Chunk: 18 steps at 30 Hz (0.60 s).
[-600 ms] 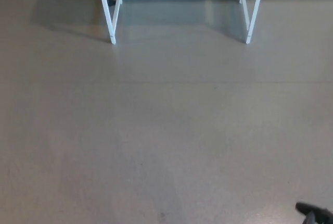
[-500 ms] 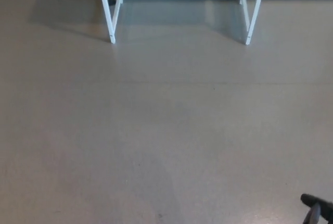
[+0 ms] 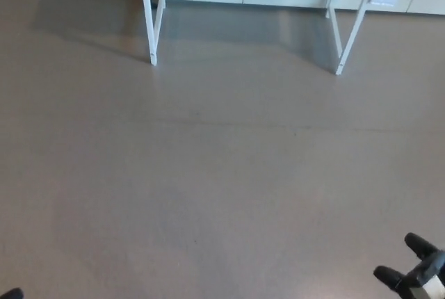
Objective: The robot walk up to a desk on which a bottle is kept on the left hand side and a container is kept on the right hand side. The robot uses its left hand to pick up the bottle and places it in the container.
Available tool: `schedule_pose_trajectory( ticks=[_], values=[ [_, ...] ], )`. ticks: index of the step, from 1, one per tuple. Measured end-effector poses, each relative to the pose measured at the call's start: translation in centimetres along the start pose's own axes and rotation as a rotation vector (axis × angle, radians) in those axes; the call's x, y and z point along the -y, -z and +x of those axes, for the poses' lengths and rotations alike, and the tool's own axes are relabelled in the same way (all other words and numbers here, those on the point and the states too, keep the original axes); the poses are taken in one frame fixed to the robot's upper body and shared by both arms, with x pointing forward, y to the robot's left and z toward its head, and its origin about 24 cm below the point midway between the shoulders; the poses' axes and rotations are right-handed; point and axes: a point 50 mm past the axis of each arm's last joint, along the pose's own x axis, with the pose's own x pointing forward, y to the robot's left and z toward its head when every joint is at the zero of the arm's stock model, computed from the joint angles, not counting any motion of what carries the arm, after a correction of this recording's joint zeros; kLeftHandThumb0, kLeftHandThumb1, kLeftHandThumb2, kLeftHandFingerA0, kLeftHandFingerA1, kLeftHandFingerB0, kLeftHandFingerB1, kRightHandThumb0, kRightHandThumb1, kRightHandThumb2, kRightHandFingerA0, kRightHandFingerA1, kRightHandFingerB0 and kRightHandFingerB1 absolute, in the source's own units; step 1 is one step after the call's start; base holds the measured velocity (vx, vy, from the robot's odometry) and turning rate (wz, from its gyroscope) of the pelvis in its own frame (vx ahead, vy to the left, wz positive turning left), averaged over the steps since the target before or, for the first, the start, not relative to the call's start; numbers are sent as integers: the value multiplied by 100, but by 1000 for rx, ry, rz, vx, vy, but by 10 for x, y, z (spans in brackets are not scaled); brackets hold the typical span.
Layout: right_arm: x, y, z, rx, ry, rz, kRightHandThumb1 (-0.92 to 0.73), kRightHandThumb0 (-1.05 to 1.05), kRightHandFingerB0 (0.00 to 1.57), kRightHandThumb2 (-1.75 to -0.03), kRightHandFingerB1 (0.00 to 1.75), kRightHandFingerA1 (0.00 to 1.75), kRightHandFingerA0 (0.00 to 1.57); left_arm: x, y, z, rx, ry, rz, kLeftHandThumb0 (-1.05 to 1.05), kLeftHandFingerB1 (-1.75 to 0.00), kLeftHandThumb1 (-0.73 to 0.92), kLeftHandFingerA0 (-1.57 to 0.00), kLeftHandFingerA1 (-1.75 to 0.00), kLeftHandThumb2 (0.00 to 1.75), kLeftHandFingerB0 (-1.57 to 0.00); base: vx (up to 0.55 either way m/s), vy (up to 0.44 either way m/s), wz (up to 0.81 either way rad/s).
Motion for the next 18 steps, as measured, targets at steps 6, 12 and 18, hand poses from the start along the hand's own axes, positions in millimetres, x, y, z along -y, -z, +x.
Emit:
schedule_pose_trajectory(
  ticks=[6, 12, 18],
  values=[
    [17, 19, -14, -63, 57, -41, -80, -66, 0, -175, 66, 69, 0, -7, 28, -18, -57, 50, -1, -33, -32, 52, -20, -35, 61, -20, 253, -131, 15],
    [33, 37, -28, -108, 150, -50, -20, -43, 0, -175, 0, 0, 0, -7, 49, -28, -94, 95, 10, -27, -29, 47, -16, -30, 55, -19, 422, -269, 15],
    [28, 43, -32, -120, 120, -93, -52, 64, 0, -175, 0, 0, 0, -8, 54, -32, -98, 115, 15, -26, -28, 47, -14, -30, 55, -17, 278, -10, -11]
  ],
)
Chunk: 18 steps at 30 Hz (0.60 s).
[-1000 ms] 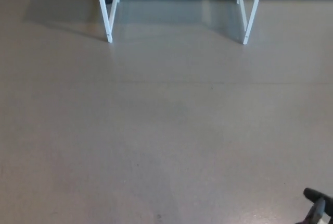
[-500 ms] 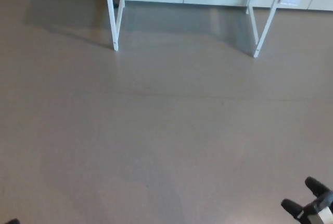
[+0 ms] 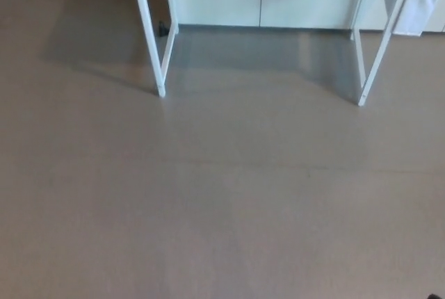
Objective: The robot walk up to a desk on which a bottle is kept on the left hand side and a container is kept on the right hand side. The robot uses its left hand to pick up the bottle and places it in the container.
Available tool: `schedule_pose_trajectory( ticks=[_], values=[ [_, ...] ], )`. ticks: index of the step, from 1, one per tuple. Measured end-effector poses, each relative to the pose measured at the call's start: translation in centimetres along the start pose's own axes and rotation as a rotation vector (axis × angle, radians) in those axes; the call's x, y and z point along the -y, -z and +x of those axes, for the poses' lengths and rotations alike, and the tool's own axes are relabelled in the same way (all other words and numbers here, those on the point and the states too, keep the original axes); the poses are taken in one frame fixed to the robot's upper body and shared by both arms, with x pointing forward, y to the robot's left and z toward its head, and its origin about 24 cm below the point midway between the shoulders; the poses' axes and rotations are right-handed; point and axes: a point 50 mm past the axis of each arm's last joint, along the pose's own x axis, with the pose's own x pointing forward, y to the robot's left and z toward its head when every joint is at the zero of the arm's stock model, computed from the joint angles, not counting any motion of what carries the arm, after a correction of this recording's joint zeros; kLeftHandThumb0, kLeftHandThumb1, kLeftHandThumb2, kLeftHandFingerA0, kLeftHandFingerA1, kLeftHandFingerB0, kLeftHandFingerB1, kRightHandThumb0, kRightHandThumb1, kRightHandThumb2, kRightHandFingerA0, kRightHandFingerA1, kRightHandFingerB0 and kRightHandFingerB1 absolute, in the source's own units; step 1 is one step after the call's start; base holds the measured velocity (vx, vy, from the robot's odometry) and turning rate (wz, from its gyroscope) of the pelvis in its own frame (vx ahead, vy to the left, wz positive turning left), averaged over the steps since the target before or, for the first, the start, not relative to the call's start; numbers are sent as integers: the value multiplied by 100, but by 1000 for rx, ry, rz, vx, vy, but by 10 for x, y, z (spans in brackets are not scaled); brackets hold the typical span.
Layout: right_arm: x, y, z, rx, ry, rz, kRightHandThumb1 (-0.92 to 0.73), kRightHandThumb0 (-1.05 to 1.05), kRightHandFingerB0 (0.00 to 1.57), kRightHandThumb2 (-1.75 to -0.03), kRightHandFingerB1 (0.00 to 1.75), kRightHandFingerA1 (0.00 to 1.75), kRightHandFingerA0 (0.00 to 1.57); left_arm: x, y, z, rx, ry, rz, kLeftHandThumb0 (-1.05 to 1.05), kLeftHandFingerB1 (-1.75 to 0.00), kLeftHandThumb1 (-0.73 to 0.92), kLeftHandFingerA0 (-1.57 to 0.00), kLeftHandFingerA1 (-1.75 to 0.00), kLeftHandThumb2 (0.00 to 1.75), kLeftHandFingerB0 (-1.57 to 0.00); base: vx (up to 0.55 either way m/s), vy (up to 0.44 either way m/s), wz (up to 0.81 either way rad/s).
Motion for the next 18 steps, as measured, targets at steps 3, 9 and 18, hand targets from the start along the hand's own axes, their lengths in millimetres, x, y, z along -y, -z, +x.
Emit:
schedule_pose_trajectory(
  ticks=[3, 9, 18],
  values=[
    [1, 4, -2, -5, -8, -2, -56, 77, 0, -175, 0, 0, 0, -1, 1, -2, 0, 4, 1, -24, -29, 46, -15, -31, 54, -19, 309, 102, -17],
    [-9, 1, 1, 25, -55, -18, -88, 93, 0, -175, 0, 0, 0, -3, -12, 1, 35, 12, 26, -21, -29, 47, -15, -31, 54, -19, 462, 121, -17],
    [-13, 0, 0, 50, -48, -43, -92, 100, 0, -175, 0, 0, 0, -3, -12, 0, 42, 13, 39, -13, -30, 50, -17, -31, 55, -22, 380, -16, 16]
  ],
)
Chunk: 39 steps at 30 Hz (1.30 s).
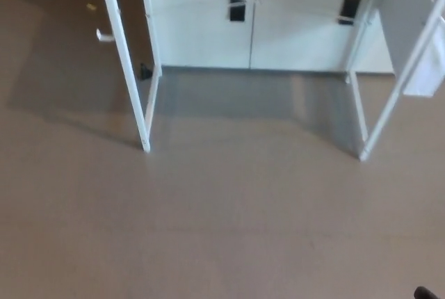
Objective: The robot walk up to a desk on which a bottle is kept on the left hand side and a container is kept on the right hand side. The robot uses its left hand to pick up the bottle and places it in the container.
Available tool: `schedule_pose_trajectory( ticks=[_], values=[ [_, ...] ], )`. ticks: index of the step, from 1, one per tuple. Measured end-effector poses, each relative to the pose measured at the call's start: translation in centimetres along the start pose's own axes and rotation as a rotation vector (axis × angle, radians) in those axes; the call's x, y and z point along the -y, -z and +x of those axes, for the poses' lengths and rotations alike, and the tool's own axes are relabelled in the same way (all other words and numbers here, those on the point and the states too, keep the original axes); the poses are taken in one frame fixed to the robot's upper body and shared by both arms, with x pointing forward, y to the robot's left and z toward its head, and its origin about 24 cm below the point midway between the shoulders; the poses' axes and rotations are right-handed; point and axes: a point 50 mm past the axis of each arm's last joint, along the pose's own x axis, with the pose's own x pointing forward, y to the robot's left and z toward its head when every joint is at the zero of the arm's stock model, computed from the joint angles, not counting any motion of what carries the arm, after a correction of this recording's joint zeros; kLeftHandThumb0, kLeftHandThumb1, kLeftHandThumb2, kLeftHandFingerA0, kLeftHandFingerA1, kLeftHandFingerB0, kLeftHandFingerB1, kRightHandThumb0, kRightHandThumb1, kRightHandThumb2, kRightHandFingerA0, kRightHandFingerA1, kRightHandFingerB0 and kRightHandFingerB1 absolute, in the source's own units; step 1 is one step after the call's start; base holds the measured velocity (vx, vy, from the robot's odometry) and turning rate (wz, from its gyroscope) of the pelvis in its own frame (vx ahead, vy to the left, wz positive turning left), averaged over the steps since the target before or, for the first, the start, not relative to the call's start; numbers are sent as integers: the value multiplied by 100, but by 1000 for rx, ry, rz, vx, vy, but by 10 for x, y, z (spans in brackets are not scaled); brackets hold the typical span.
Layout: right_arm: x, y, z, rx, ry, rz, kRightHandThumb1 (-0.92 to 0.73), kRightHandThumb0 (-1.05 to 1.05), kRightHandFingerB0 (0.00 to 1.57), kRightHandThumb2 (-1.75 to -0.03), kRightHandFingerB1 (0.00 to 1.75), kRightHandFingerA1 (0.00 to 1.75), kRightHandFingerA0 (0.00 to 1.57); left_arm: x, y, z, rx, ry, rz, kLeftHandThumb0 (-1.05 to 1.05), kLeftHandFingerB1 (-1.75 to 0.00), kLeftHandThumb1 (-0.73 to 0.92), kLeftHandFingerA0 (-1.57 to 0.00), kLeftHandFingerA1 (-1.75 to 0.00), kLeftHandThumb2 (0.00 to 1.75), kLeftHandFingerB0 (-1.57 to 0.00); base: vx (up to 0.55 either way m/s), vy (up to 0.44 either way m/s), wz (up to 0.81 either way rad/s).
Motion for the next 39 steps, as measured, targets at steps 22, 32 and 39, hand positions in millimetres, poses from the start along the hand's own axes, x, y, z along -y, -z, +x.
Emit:
schedule_pose_trajectory(
  ticks=[22, 32, 39],
  values=[
    [10, -16, -3, 36, 60, 16, -83, 18, 0, -175, 0, 0, 0, 4, -1, 5, -3, 28, 13, -20, -28, 50, -18, -33, 56, -17, 440, 1, -4],
    [19, -1, -11, -43, 82, 27, -92, 41, 0, -175, 0, 0, 0, -3, 16, -8, -55, -5, -18, -20, -28, 49, -22, -33, 55, -17, 321, 22, 11],
    [19, -8, -15, -30, 76, 19, -90, 30, 0, -175, 0, 0, 0, -3, 18, -10, -57, -16, -13, -15, -28, 50, -22, -35, 55, -19, 277, -113, 9]
  ],
)
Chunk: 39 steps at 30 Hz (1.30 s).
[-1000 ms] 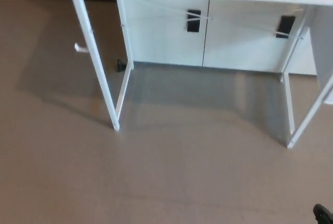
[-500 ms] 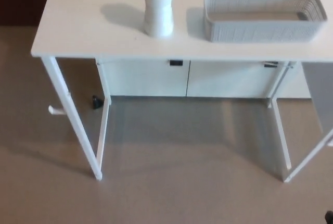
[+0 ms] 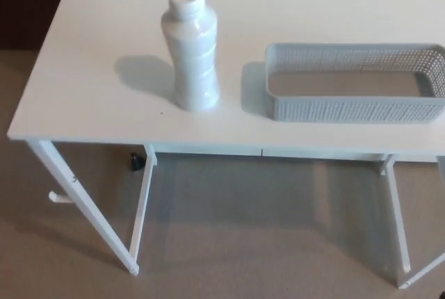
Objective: The robot walk up to a desk on which a bottle is kept on the left hand side and a container is kept on the right hand side. The robot uses its left hand to pick up the bottle and places it in the container.
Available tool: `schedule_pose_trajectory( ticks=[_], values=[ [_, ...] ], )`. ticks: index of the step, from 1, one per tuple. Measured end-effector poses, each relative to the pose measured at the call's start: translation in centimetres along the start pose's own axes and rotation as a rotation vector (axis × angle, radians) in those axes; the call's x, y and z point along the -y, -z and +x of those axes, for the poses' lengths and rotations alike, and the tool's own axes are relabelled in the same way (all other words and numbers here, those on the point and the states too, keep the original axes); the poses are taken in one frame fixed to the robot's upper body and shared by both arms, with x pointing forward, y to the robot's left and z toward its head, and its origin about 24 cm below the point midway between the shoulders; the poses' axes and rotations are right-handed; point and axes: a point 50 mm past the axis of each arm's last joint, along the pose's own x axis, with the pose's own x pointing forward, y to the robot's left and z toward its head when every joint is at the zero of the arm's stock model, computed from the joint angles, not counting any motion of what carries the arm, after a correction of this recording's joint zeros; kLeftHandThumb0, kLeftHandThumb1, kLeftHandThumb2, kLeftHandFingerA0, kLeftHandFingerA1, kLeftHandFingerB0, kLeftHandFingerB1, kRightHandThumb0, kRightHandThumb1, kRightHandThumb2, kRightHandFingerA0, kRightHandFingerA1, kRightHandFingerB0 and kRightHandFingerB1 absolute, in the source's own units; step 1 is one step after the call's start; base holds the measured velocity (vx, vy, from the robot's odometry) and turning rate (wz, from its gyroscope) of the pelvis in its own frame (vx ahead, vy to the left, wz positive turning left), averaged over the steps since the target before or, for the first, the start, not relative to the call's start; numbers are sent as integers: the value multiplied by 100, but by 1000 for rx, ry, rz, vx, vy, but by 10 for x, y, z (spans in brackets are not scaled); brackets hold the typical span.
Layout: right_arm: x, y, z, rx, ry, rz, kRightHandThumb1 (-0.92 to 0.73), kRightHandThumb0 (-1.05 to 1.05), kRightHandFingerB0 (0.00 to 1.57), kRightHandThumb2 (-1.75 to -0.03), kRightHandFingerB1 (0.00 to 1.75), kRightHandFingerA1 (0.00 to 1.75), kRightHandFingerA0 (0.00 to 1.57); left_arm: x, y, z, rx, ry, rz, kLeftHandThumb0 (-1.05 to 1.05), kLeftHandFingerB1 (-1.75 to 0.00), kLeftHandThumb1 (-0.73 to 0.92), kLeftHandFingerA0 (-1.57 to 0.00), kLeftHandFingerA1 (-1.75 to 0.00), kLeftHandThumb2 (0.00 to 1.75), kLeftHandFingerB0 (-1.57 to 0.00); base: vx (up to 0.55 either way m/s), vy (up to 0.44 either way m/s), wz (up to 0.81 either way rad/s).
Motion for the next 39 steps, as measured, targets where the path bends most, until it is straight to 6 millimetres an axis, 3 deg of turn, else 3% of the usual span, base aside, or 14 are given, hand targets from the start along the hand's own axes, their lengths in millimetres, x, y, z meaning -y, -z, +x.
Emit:
schedule_pose_trajectory(
  ticks=[1, 2, 6, 9, 10, 13, 17, 22, 23, 26, 28, 37, 38, 39],
  values=[
    [0, 0, 0, -2, 0, 1, -90, 34, 0, -175, 0, 12, 0, 0, 0, 0, 0, -1, -1, -16, -28, 49, -23, -35, 55, -19, 86, -73, -6],
    [0, 0, 0, -2, 0, 1, -92, 31, 0, -175, 0, 0, 0, 0, 0, 0, 0, -1, -1, -16, -28, 50, -23, -35, 55, -18, 86, -73, -6],
    [5, 9, -4, -39, 13, 7, -79, 16, 0, -175, 0, 0, 0, -3, 4, -5, -13, -17, -11, -17, -29, 49, -26, -37, 55, -20, 20, 58, -2],
    [5, 12, -3, -59, 18, 12, -79, 15, 0, -175, 0, 0, 0, -7, 6, -7, -28, -33, -15, -18, -28, 51, -26, -36, 56, -20, 25, 135, -13],
    [6, 13, -3, -63, 18, 12, -82, 0, 0, -175, 0, 0, 0, -8, 5, -8, -26, -38, -12, -17, -29, 50, -26, -36, 55, -21, 34, 140, 10],
    [5, 17, -3, -79, 18, 17, -87, 2, 0, -175, 0, 0, 0, -13, 2, -11, -29, -58, -7, -18, -28, 53, -25, -36, 56, -19, 39, 132, -18],
    [3, 13, -1, -69, 14, 26, -78, 4, 0, -175, 0, 0, 0, -13, 2, -10, -30, -58, -8, -15, -28, 52, -29, -37, 56, -20, 159, 24, 7],
    [3, 10, -1, -66, 16, 25, -88, 8, 0, -175, 0, 0, 0, -11, 2, -8, -24, -54, -16, -17, -29, 52, -31, -37, 56, -21, 206, -46, 6],
    [3, 10, -1, -66, 16, 25, -76, 2, 0, -175, 0, 0, 0, -11, 2, -8, -24, -54, -16, -15, -29, 53, -30, -38, 56, -21, 132, -63, -9],
    [2, 5, -3, -53, 15, 16, -73, 1, 0, -175, 0, 0, 0, -11, 5, -10, -35, -59, -23, -17, -28, 52, -30, -37, 56, -20, 101, 57, -11],
    [2, 5, -2, -59, 17, 16, -81, 4, 0, -175, 0, 0, 0, -11, 6, -10, -36, -60, -23, -18, -29, 51, -28, -37, 56, -21, 123, 129, -10],
    [1, 15, -1, -103, 18, 28, -79, -1, 0, -175, 0, 0, 0, -12, -4, -6, -18, -58, -4, -17, -29, 54, -30, -37, 56, -20, 81, 196, -5],
    [1, 16, -1, -106, 18, 29, -90, 2, 0, -175, 0, 30, 0, -12, -3, -7, -20, -58, -5, -16, -28, 54, -28, -37, 56, -20, 0, 0, 0],
    [1, 13, -1, -99, 18, 27, -90, 2, 0, -175, 0, 30, 0, -12, -2, -7, -21, -58, -6, -16, -28, 54, -28, -37, 56, -20, 0, 0, 0]
  ],
)
